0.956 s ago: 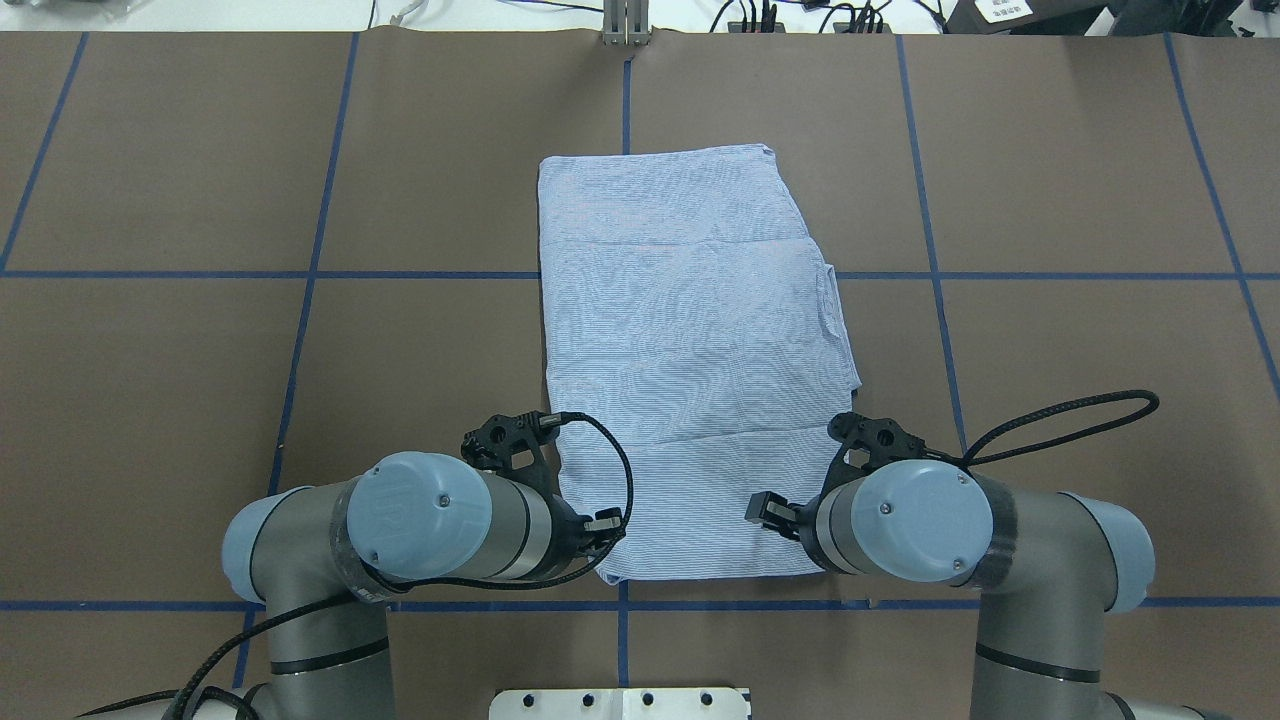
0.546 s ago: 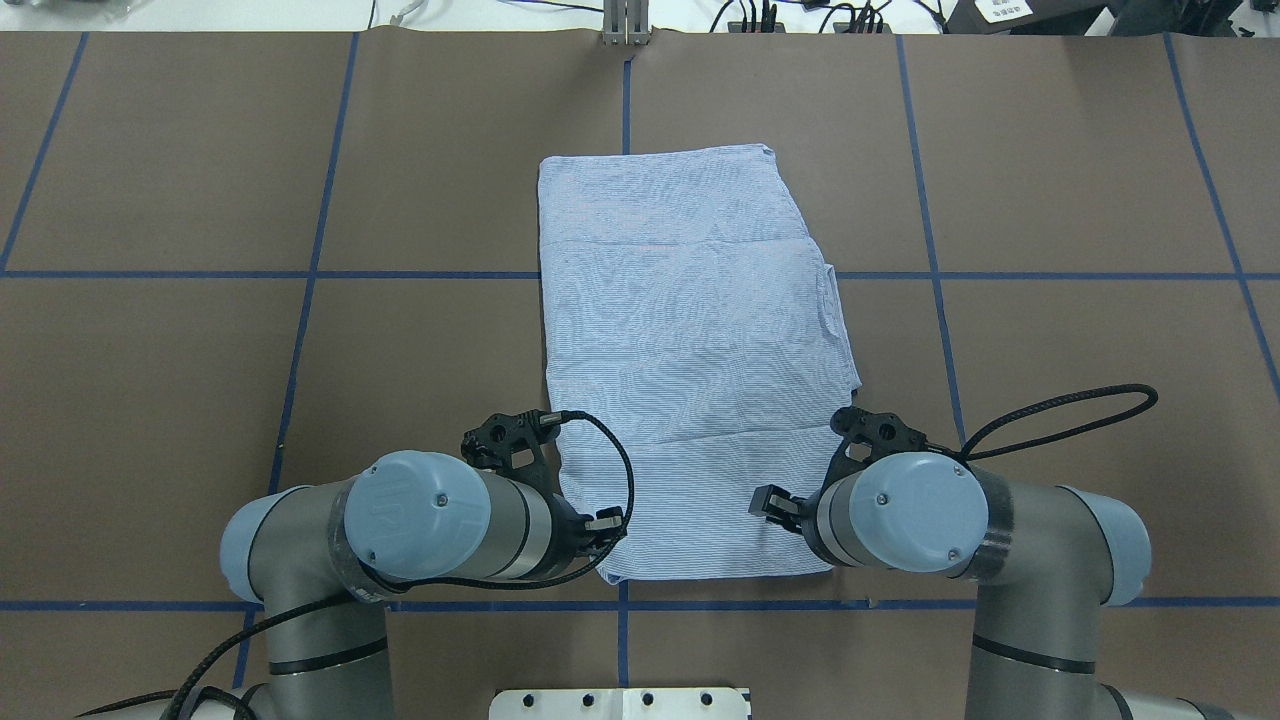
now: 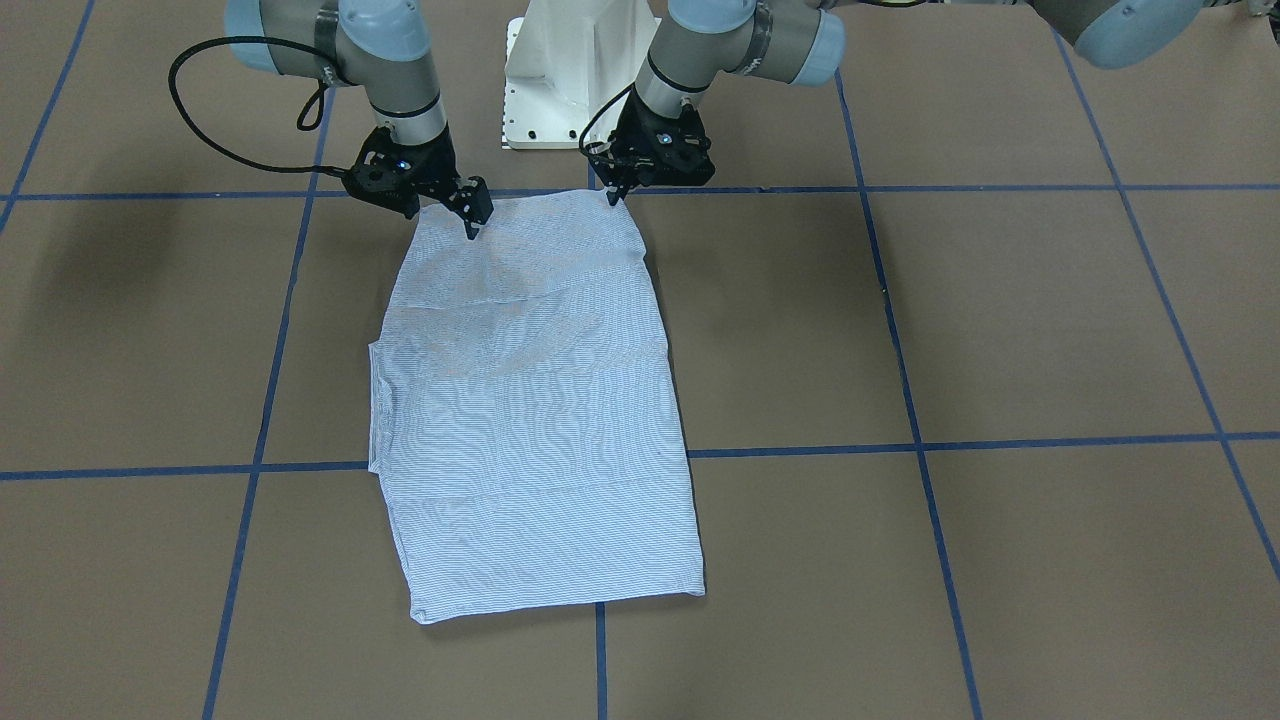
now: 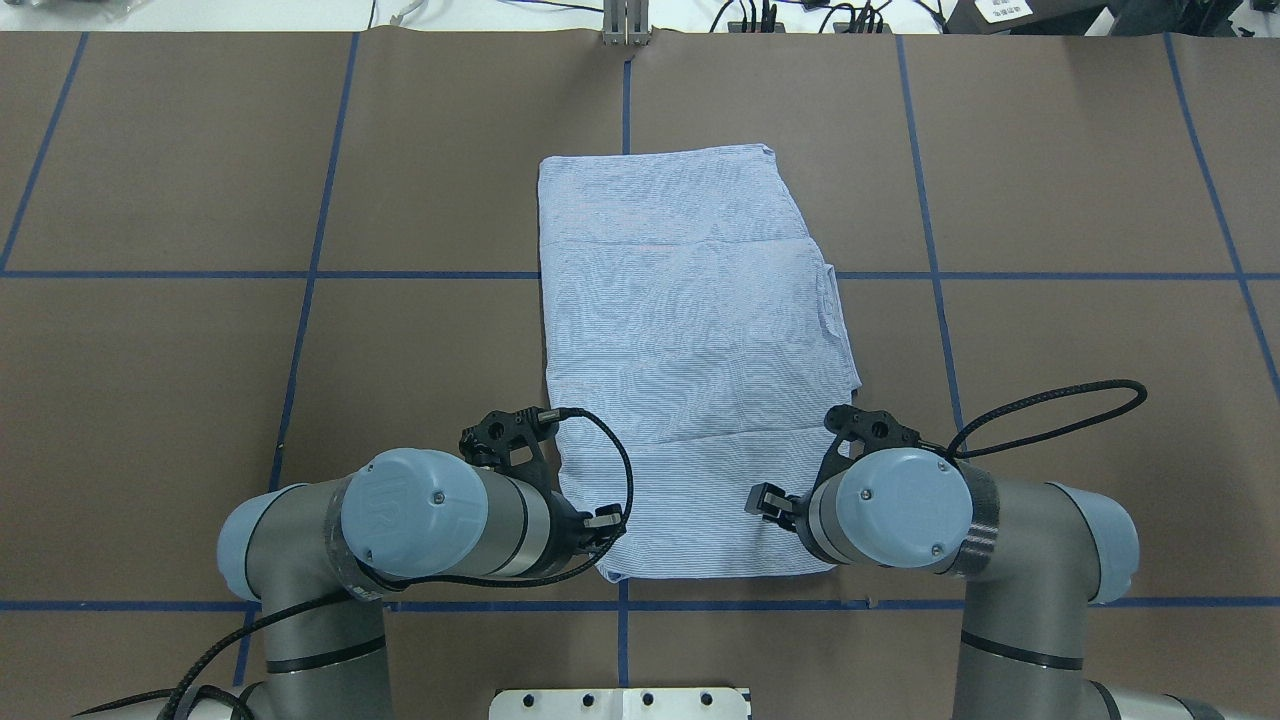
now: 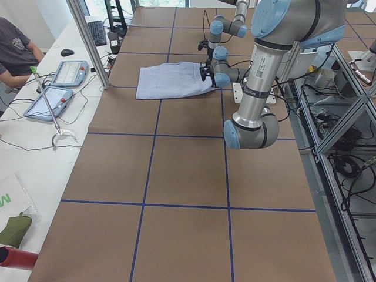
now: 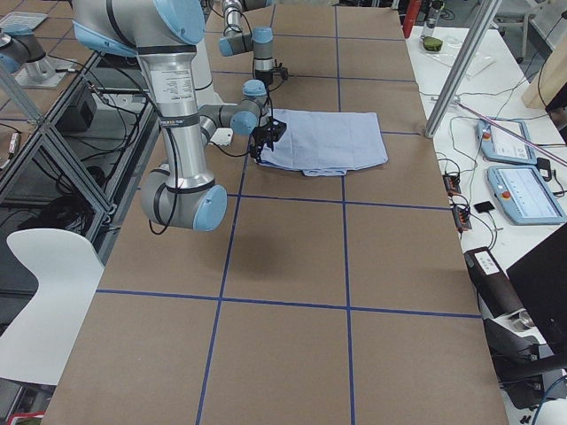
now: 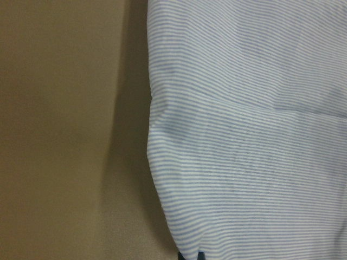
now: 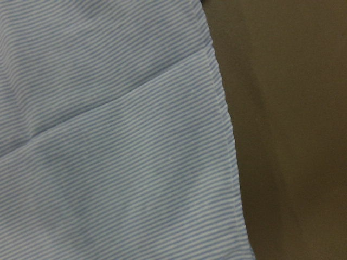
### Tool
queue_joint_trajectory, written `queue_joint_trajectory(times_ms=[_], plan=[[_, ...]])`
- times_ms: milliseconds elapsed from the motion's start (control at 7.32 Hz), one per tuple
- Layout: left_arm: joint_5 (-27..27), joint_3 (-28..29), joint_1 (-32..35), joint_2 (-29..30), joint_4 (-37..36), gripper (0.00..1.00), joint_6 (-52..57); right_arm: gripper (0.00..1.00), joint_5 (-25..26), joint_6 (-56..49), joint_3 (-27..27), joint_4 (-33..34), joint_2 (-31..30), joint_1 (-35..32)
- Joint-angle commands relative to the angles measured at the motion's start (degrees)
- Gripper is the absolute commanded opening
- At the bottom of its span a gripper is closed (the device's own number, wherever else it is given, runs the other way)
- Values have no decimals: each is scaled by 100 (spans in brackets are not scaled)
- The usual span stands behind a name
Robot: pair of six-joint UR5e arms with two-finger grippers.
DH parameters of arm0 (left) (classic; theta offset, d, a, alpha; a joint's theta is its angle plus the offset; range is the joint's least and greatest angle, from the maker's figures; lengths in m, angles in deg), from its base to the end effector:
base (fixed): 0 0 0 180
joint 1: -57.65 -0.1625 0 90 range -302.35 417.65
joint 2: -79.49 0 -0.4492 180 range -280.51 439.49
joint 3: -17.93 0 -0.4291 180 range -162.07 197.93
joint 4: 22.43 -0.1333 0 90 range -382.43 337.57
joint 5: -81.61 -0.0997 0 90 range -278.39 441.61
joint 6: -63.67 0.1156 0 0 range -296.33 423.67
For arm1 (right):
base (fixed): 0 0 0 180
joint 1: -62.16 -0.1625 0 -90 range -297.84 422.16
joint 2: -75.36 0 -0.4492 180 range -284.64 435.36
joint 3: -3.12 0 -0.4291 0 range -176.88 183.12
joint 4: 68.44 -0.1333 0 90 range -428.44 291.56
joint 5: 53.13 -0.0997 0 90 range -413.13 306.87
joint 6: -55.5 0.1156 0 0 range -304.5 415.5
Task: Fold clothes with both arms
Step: 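Grasp the shirt's near edge with both grippers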
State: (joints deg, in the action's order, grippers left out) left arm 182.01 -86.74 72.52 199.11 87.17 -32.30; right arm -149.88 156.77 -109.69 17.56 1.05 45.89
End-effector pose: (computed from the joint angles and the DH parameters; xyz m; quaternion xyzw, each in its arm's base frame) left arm 0.6237 -0.2819 0.2139 -0.0358 0.5313 -0.1057 0.8398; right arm -0.5505 -0.2854 0.3451 -0.0390 -0.3639 0.2007 0.9087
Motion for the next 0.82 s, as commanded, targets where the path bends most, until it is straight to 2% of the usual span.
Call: queue_joint_trajectory(times_ms=[0, 546, 683], plan=[[6, -1, -2, 0, 0, 0, 0, 83, -2, 6, 5, 5, 4, -8], [-3, -9, 7, 9, 0, 0, 0, 79, -10, -3, 41, 84, 13, -26], [-3, -9, 7, 9, 0, 0, 0, 70, -19, -3, 41, 84, 13, -26]])
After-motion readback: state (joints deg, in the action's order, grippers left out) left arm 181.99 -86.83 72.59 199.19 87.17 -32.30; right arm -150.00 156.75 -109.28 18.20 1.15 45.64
